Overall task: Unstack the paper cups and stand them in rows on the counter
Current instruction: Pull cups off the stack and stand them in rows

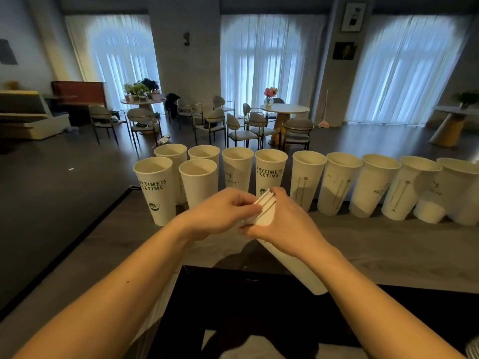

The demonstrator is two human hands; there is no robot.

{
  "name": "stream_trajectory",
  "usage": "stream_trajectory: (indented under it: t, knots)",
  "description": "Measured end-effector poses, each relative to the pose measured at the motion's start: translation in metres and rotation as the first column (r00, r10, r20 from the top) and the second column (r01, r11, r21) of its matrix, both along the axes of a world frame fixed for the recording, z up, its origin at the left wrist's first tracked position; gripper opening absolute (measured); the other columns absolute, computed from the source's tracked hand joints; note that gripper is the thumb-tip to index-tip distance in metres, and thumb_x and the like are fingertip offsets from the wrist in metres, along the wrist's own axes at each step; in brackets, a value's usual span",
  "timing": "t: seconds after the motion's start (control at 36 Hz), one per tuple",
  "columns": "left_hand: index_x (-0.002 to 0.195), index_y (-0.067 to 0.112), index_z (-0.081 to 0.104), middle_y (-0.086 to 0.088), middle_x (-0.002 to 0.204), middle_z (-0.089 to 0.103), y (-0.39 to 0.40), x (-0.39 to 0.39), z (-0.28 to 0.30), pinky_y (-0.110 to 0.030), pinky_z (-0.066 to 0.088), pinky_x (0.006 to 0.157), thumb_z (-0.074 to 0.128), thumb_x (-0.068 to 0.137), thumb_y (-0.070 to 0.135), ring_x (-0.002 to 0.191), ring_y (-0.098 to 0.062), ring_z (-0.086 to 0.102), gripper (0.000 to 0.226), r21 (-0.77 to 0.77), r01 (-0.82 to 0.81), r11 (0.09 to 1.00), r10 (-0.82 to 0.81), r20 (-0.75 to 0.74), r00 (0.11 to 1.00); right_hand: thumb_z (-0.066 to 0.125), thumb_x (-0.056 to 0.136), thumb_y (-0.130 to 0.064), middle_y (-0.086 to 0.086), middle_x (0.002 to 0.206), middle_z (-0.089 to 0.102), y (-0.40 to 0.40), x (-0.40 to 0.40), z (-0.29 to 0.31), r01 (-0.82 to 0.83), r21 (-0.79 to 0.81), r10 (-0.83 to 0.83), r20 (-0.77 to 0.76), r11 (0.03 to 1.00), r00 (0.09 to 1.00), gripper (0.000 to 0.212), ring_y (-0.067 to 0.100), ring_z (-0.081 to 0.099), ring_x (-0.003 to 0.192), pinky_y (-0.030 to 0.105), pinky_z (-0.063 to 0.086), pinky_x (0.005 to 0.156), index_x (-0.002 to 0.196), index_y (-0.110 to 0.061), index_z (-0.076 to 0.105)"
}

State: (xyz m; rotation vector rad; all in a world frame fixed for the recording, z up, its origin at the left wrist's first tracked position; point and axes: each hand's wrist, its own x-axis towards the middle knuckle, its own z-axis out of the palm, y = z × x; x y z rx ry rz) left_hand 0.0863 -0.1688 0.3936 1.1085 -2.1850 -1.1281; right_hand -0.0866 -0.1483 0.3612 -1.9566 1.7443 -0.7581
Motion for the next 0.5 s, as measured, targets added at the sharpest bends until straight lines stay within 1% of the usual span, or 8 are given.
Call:
stream_trajectory:
  t: [0.08, 0.14, 0.22, 0.25, 0.33, 0.42, 0.44, 0.5]
  knots:
    - [0.102, 0.017, 0.075, -0.001, 0.095, 0.073, 0.002, -0.006, -0.002, -0.036, 0.049, 0.089, 0.055, 0.098, 0.024, 0.092, -0.015, 0.066, 0.022, 0.022, -0.044, 0.999, 0.044, -0.035, 0.998, 0.078, 0.054, -0.074, -0.011, 0.118, 0.054, -0.001, -0.005, -0.002, -0.002, -0.041, 0.002, -0.016, 0.999, 1.0, 0.103, 0.012, 0.056, 0.102, 0.042, 0.056, 0.082, 0.135, -0.032, 0.031]
    - [0.098, 0.018, 0.075, 0.003, 0.088, 0.074, 0.001, -0.011, -0.002, -0.029, 0.048, 0.081, 0.059, 0.096, 0.024, 0.085, -0.008, 0.066, 0.018, 0.014, -0.07, 0.997, 0.07, -0.044, 0.997, 0.078, 0.054, -0.073, -0.013, 0.116, 0.055, -0.001, -0.009, -0.004, -0.016, -0.061, 0.016, -0.004, 0.998, 1.0, 0.099, 0.01, 0.057, 0.1, 0.041, 0.057, 0.081, 0.133, -0.033, 0.034]
    - [0.093, 0.022, 0.074, 0.008, 0.076, 0.07, -0.001, -0.018, 0.004, -0.019, 0.046, 0.067, 0.069, 0.089, 0.022, 0.068, 0.003, 0.063, 0.007, -0.066, -0.16, 0.985, 0.155, -0.064, 0.986, 0.077, 0.057, -0.072, -0.017, 0.113, 0.053, -0.001, -0.02, -0.006, -0.052, -0.076, 0.051, -0.012, 0.996, 0.999, 0.091, 0.006, 0.056, 0.1, 0.04, 0.057, 0.08, 0.131, -0.035, 0.039]
    - [0.097, 0.021, 0.073, 0.009, 0.078, 0.069, -0.001, -0.02, 0.009, -0.018, 0.047, 0.065, 0.069, 0.088, 0.022, 0.068, 0.004, 0.063, 0.009, -0.101, -0.195, 0.976, 0.189, -0.066, 0.98, 0.076, 0.059, -0.072, -0.018, 0.114, 0.052, -0.001, -0.025, -0.006, -0.053, -0.07, 0.051, -0.022, 0.996, 0.998, 0.091, 0.005, 0.055, 0.101, 0.039, 0.056, 0.08, 0.132, -0.035, 0.038]
    - [0.106, 0.022, 0.067, 0.011, 0.091, 0.066, -0.007, -0.019, 0.027, -0.021, 0.049, 0.07, 0.064, 0.091, 0.027, 0.083, -0.001, 0.062, 0.016, -0.302, -0.303, 0.904, 0.301, -0.054, 0.952, 0.077, 0.061, -0.072, -0.014, 0.121, 0.052, -0.002, -0.045, -0.006, -0.017, -0.014, 0.016, -0.074, 1.0, 0.997, 0.096, 0.008, 0.053, 0.103, 0.035, 0.054, 0.078, 0.137, -0.031, 0.034]
    - [0.095, 0.026, 0.061, 0.014, 0.085, 0.059, -0.018, -0.017, 0.04, -0.019, 0.043, 0.06, 0.062, 0.092, 0.029, 0.077, -0.001, 0.056, 0.005, -0.496, -0.362, 0.789, 0.388, -0.054, 0.92, 0.076, 0.061, -0.074, -0.005, 0.134, 0.051, -0.004, -0.064, -0.009, 0.08, 0.074, -0.068, -0.159, 0.994, 0.985, 0.106, 0.017, 0.053, 0.114, 0.039, 0.053, 0.085, 0.144, -0.027, 0.03]
    - [0.091, 0.024, 0.06, 0.012, 0.082, 0.059, -0.022, -0.017, 0.04, -0.02, 0.043, 0.059, 0.062, 0.093, 0.029, 0.076, -0.002, 0.056, 0.006, -0.546, -0.349, 0.761, 0.406, -0.018, 0.914, 0.075, 0.061, -0.075, -0.002, 0.136, 0.051, -0.005, -0.068, -0.01, 0.119, 0.093, -0.1, -0.188, 0.989, 0.977, 0.106, 0.02, 0.053, 0.117, 0.04, 0.053, 0.087, 0.144, -0.026, 0.031]
    - [0.081, 0.024, 0.056, 0.011, 0.077, 0.055, -0.031, -0.023, 0.033, -0.021, 0.039, 0.057, 0.062, 0.093, 0.028, 0.072, -0.006, 0.055, 0.014, -0.606, -0.278, 0.746, 0.421, 0.105, 0.901, 0.075, 0.061, -0.076, 0.0, 0.136, 0.052, -0.007, -0.075, -0.011, 0.167, 0.115, -0.14, -0.212, 0.979, 0.967, 0.102, 0.023, 0.054, 0.119, 0.04, 0.053, 0.086, 0.14, -0.026, 0.033]
